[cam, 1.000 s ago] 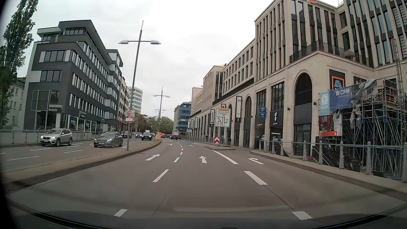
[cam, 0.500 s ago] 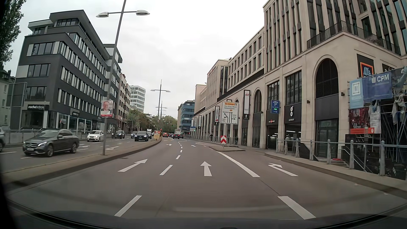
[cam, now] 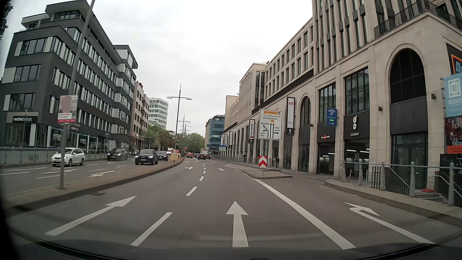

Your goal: Follow the waypoints while adhering to traffic rules and regulations

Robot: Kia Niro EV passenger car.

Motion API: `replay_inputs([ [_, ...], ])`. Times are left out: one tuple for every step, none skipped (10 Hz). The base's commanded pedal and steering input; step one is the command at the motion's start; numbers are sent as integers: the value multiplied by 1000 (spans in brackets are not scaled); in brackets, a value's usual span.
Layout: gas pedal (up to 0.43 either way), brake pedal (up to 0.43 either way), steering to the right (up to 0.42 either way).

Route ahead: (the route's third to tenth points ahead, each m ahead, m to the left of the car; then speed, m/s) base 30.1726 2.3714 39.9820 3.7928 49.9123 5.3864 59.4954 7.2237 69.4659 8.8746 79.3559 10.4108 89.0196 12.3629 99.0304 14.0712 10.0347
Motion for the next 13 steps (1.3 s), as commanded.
replay_inputs([
  [87,0,-15],
  [79,0,-15],
  [79,0,-16],
  [79,0,-17],
  [79,0,-18],
  [79,0,-18],
  [67,0,-18],
  [67,0,-19],
  [67,0,-19],
  [67,0,-19],
  [67,0,-19],
  [67,0,-20],
  [67,0,-22],
])
